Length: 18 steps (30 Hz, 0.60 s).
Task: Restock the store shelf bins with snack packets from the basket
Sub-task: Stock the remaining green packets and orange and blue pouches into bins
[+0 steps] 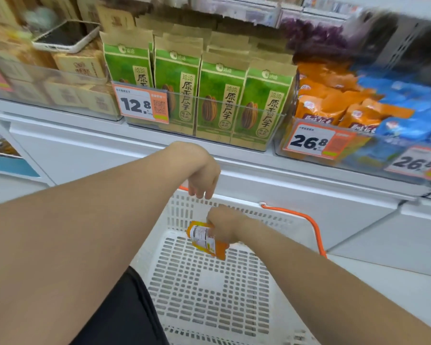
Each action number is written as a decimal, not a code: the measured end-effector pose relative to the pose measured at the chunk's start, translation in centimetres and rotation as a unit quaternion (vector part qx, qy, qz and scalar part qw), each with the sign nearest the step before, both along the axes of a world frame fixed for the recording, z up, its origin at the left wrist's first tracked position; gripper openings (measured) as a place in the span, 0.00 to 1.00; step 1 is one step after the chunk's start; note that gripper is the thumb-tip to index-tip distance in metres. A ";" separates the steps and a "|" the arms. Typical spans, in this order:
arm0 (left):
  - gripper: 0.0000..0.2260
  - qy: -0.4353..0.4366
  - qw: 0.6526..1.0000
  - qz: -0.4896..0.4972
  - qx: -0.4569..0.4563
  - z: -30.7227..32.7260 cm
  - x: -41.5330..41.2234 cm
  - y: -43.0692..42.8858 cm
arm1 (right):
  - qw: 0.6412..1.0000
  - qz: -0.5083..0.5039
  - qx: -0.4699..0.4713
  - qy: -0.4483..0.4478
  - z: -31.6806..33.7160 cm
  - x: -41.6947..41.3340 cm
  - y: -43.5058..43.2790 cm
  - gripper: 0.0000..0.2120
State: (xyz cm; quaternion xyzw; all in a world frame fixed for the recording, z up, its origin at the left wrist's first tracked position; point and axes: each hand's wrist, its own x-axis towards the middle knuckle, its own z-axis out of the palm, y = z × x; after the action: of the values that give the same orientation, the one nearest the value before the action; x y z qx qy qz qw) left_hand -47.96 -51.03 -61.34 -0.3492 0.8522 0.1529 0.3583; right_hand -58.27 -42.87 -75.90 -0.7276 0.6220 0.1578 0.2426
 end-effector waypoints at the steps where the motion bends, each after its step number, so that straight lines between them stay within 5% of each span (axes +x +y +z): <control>1: 0.14 0.002 1.000 0.009 0.008 0.4 0.0 0.2 | 1.000 -0.007 -0.003 0.001 1.8 -0.7 -0.2 0.10; 5: 0.14 0.031 0.997 0.047 0.050 1.9 -0.1 1.1 | 0.999 -0.033 -0.019 0.019 9.3 -3.4 -0.3 0.13; 11: 0.31 0.181 0.976 0.093 0.082 5.8 -1.0 4.1 | 0.978 -0.203 -0.032 -0.028 20.2 -6.6 1.4 0.16; 15: 0.28 0.331 0.935 0.108 0.072 7.0 -1.7 5.3 | 0.921 -0.364 0.054 -0.126 23.3 -9.1 2.0 0.17; 18: 0.19 0.463 0.868 0.140 0.115 7.6 -2.5 5.9 | 0.862 -0.447 0.070 -0.229 26.0 -10.4 3.2 0.21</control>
State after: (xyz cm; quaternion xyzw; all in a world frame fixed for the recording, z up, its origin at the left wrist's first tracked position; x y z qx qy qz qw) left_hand -50.47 -45.11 -53.76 -0.3104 0.8388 0.4426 -0.0647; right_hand -68.63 -39.65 -49.92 -0.3682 0.7944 -0.0957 0.4734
